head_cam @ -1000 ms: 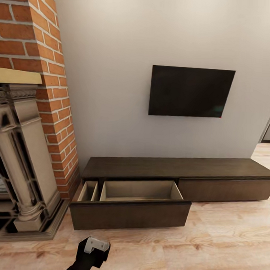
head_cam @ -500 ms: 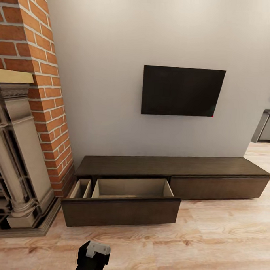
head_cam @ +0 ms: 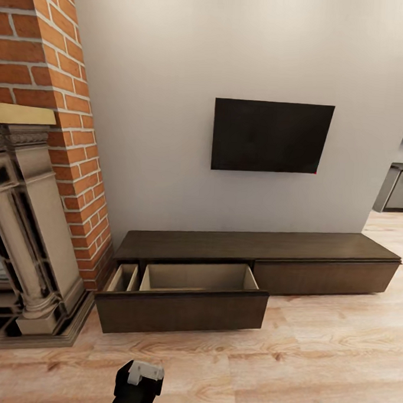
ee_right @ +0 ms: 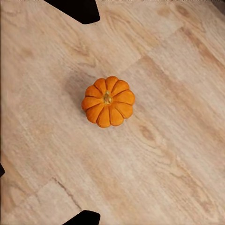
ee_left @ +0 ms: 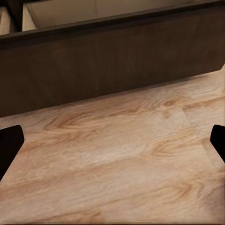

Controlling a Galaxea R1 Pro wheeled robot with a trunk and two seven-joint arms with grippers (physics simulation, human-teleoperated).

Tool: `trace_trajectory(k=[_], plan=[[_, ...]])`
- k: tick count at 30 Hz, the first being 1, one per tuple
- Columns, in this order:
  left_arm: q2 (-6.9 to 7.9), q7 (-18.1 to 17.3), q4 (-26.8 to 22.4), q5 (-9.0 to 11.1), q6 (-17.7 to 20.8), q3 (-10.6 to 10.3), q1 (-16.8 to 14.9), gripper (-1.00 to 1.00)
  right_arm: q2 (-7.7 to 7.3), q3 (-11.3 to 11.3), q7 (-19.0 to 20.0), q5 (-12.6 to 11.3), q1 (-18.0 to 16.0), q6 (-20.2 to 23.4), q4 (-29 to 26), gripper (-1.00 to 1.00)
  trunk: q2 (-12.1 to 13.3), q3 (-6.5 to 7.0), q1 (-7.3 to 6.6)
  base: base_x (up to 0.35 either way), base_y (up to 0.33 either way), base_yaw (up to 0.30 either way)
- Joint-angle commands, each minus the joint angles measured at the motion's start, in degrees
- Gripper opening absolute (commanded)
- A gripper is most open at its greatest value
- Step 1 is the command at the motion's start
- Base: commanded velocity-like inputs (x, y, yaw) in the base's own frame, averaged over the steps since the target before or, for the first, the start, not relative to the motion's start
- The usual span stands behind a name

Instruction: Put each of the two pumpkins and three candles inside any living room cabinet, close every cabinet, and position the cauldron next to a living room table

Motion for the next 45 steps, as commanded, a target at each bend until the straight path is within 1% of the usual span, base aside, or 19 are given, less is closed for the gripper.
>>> trace_trajectory(k=[1, 21, 25, 27, 31, 35, 37, 40, 43, 45], plan=[[0.07, 0.5, -0.07, 0.44, 0.18, -0.23, -0.07, 1.0, 0.03, -0.34, 0.17, -0.21, -0.02, 0.3, -0.12, 1.0, -0.03, -0.06, -0.01, -0.028, 0.061, 0.0], [0.03, 0.53, -0.19, 0.79, 0.06, -0.14, -0.07, 1.0, -0.04, -0.27, 0.34, -0.2, -0.02, 0.24, -0.21, 1.0, -0.03, -0.06, -0.01, -0.004, 0.01, 0.0], [0.06, 0.53, -0.18, 0.8, 0.06, -0.14, -0.07, 1.0, -0.02, -0.26, 1.75, -0.17, -0.02, 0.0, -0.4, 1.0, -1.64, -0.78, 0.87, 0.0, 0.0, 0.0], [0.02, 0.53, -0.16, 0.8, 0.06, -0.14, -0.07, 1.0, -0.04, -0.26, 2.93, -0.14, 0.02, -1.14, -0.4, 1.0, -1.64, -0.78, 0.87, 0.0, 0.0, 0.0], [0.05, 0.53, -0.15, 0.8, 0.06, -0.14, -0.07, 1.0, -0.05, -0.26, 4.07, -0.16, 0.05, -3.02, -0.43, 1.0, -1.64, -0.78, 0.87, 0.0, 0.0, 0.0], [0.06, 0.53, -0.15, 0.77, 0.06, -0.14, -0.07, 1.0, -0.05, -0.25, 4.47, -0.15, 0.1, -3.66, -0.47, 1.0, -1.64, -0.78, 0.87, 0.0, 0.0, 0.0], [0.72, 0.85, 0.51, 0.73, -0.59, -0.79, 0.59, 1.0, -0.22, 0.4, 3.81, 0.46, 0.76, -4.31, -1.12, 1.0, -1.64, -0.78, 0.87, 0.0, 0.0, 0.0], [1.67, 0.84, 1.48, 0.71, -0.61, -0.79, 1.57, 1.0, -0.22, 1.35, 2.84, 0.47, 1.73, -5.28, -1.65, 1.0, -1.64, -0.78, 0.87, 0.0, 0.0, 0.0], [1.67, 0.84, 2.44, 0.71, -0.61, -0.79, 2.54, 1.0, -0.22, 1.37, 2.45, 0.47, 2.59, -5.78, -1.65, 1.0, -1.64, -0.78, 0.87, 0.0, 0.0, 0.0], [1.67, 0.84, 3.08, 0.71, -0.61, -0.79, 2.74, 1.0, -0.22, 1.37, 2.45, 0.47, 2.59, -5.78, -1.65, 1.0, -1.64, -0.78, 0.87, 0.0, 0.0, 0.0]])
